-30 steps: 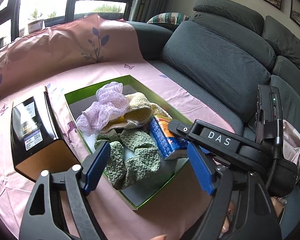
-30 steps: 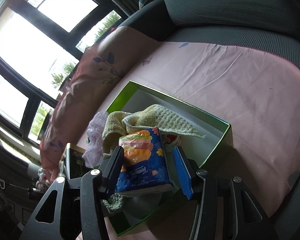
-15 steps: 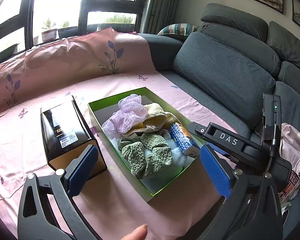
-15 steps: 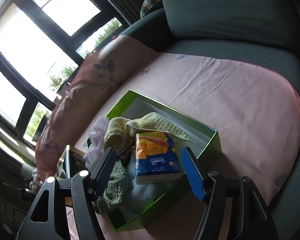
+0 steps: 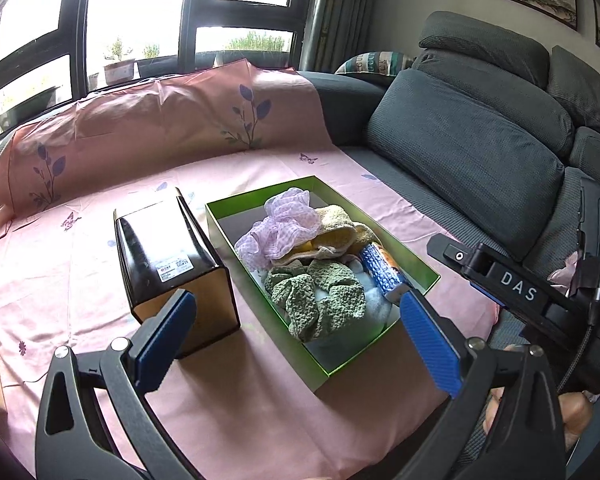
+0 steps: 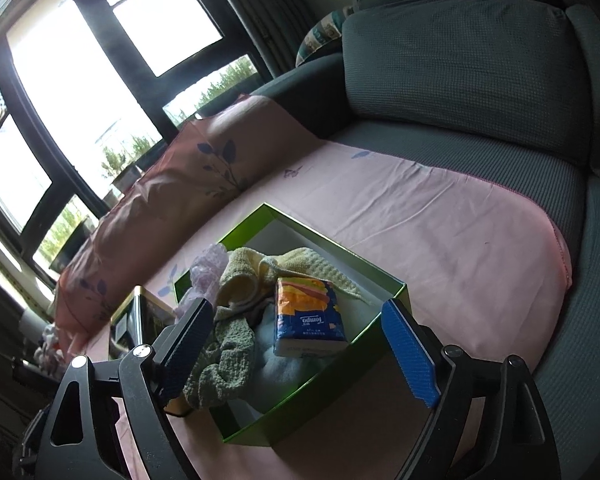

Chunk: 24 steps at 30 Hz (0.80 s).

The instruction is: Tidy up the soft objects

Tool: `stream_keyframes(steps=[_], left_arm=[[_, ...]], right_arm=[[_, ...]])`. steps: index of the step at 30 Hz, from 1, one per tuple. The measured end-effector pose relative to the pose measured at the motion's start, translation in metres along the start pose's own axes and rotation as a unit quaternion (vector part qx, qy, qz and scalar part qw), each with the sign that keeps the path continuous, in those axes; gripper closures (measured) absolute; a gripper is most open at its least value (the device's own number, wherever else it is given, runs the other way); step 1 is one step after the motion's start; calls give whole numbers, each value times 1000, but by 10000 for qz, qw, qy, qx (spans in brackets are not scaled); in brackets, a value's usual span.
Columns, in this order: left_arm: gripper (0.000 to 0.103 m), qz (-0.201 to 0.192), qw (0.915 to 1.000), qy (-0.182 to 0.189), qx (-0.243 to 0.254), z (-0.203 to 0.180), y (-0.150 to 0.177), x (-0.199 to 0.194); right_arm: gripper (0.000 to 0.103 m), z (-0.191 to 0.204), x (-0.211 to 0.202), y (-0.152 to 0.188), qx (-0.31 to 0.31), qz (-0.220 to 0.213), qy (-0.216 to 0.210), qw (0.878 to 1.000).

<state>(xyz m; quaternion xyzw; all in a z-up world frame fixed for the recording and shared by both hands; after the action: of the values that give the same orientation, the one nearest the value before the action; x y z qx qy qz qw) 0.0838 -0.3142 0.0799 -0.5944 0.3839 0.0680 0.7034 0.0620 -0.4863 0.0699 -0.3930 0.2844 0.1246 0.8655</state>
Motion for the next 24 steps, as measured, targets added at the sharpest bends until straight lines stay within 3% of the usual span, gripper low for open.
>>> stream_keyframes(steps=[9, 12, 24], left_arm=[[1, -38, 9994, -312, 150, 2, -1, -3], [1, -29, 9995, -279, 116, 2, -1, -3], [1, 54, 9996, -240, 117, 0, 2, 0]], right_arm=[[14, 16, -38, 0, -407, -428, -18, 9983], [3, 20, -47, 1, -486, -554, -16, 9973], [3, 20, -69, -1, -447, -880, -103, 9951]])
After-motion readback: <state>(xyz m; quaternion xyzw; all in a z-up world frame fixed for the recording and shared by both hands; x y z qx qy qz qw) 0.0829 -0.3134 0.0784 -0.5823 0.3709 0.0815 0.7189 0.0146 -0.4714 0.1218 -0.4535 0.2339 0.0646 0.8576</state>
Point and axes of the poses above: each gripper's, at about its wrist camera, not at the fingertips, and x roughly the way its jaws point, z to its left, y to its underside, the point moved 7 cm from there along x, roughly the way its jaws point, and after that the axes turned 8 degrees about x, right-handed, at the moved point
